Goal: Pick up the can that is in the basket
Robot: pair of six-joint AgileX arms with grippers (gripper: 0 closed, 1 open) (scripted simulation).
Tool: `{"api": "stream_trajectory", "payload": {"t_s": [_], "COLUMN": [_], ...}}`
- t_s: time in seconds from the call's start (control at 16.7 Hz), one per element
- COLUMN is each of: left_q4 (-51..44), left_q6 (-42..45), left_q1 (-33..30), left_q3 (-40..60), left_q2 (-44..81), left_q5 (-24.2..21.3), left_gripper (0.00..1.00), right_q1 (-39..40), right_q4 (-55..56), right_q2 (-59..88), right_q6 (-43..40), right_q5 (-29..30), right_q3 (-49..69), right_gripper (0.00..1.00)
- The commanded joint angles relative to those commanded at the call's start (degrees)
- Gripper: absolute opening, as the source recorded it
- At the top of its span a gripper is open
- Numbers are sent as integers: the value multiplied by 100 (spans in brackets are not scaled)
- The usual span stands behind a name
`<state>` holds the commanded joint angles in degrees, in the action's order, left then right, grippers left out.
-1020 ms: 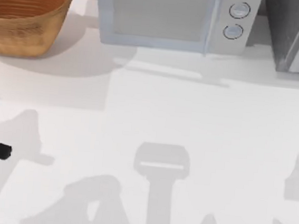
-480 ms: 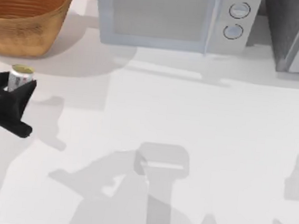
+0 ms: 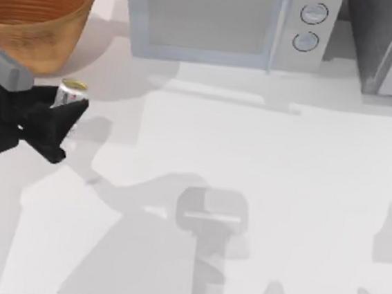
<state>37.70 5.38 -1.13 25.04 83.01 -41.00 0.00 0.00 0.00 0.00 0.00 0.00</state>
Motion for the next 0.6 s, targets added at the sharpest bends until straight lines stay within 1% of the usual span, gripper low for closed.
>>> {"api": "stream_trajectory", "payload": {"t_s": [0.6], "left_q4": [1395], "left_q6": [-13], "left_q1": [-293], "left_q3": [1080], "left_q2": [2374], "left_q5": [-1417], "left_gripper": [0], "right_q1": [0], "right_q4": [0], "right_q2": [0], "right_q6": [0], "right_q5": [0], "right_q3": [0], "right_gripper": [100]}}
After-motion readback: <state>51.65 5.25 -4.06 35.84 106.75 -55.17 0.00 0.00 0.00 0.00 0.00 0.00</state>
